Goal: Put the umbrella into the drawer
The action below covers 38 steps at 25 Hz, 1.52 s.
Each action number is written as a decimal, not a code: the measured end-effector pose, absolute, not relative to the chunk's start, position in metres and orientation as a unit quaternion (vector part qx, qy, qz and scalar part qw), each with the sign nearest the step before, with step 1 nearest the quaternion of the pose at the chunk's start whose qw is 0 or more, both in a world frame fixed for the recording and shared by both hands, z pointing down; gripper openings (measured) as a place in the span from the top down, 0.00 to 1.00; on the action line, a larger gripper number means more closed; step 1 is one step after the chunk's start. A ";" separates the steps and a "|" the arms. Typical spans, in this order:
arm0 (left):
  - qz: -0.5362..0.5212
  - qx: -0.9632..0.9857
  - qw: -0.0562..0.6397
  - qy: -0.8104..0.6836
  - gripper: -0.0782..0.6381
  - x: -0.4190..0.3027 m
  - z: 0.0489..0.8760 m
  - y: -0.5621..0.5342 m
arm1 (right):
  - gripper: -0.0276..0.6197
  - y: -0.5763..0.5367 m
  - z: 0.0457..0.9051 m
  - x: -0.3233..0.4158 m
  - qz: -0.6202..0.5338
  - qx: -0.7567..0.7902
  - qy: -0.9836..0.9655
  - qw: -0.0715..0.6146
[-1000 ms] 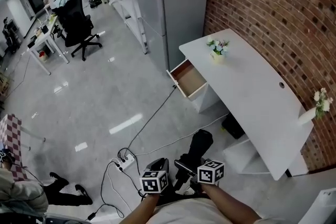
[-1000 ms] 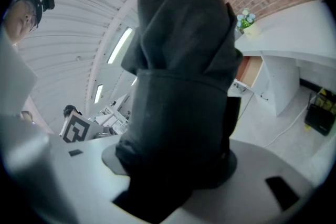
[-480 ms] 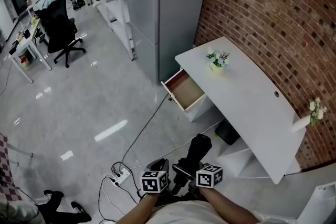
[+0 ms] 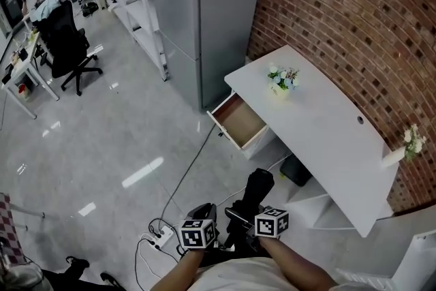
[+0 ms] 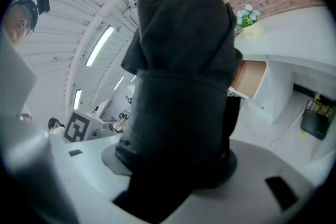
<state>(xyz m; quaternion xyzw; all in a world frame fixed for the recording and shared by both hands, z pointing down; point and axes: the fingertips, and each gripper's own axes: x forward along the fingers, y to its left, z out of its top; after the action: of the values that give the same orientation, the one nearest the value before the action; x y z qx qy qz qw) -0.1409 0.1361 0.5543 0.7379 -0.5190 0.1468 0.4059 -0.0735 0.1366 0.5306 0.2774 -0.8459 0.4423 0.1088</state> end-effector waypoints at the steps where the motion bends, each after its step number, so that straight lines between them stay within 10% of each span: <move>1: 0.148 0.737 0.408 -0.519 0.83 -0.140 0.555 0.131 | 0.55 0.130 0.533 -0.073 0.445 0.276 -0.845 0.110; 38: 0.162 0.662 0.467 -0.564 0.83 -0.117 0.637 -0.038 | 0.55 -0.145 0.739 -0.075 0.613 0.258 -0.731 0.154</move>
<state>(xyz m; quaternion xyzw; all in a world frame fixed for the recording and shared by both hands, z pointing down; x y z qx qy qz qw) -0.1165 -0.0379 0.6366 0.6616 -0.5642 0.1624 0.4665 -0.0751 -0.1446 0.7388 0.2577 -0.7311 0.6127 0.1539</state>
